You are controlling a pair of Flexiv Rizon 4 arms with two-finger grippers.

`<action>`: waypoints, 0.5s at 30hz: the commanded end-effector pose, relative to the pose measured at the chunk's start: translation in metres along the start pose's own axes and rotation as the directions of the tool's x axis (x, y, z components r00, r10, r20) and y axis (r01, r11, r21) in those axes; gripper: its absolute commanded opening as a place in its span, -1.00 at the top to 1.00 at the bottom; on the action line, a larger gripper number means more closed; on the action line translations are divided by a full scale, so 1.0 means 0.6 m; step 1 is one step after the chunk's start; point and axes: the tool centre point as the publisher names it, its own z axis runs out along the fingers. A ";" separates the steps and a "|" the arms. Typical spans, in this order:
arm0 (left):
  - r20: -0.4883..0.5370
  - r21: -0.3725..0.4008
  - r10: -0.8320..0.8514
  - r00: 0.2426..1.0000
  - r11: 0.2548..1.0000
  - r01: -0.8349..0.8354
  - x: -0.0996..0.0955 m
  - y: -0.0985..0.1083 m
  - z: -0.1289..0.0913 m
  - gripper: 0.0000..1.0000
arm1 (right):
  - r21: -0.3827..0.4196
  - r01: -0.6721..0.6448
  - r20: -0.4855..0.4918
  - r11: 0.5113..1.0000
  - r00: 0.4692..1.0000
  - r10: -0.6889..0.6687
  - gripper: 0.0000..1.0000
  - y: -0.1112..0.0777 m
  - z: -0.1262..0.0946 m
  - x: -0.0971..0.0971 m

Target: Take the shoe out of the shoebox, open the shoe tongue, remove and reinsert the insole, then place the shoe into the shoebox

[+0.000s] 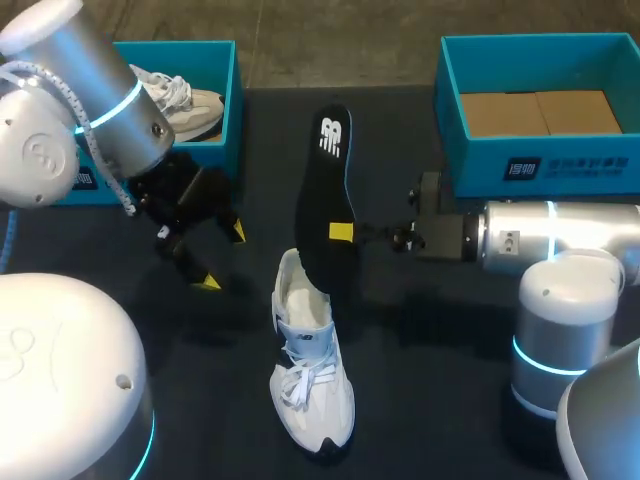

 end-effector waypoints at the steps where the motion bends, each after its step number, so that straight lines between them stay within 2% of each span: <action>1: 0.001 -0.001 0.000 1.000 1.000 0.000 0.002 0.001 0.000 -1.00 | 0.003 -0.001 0.004 1.000 1.000 0.001 1.00 0.001 0.003 0.001; 6: 0.001 0.020 -0.032 0.999 0.999 0.032 0.008 0.011 0.013 -1.00 | 0.008 0.045 -0.071 0.999 0.996 -0.044 1.00 -0.005 0.017 0.000; 15: -0.019 0.031 -0.081 0.997 0.996 0.082 0.017 0.020 0.028 -1.00 | 0.072 0.085 -0.150 0.994 0.986 -0.073 1.00 -0.010 0.066 -0.008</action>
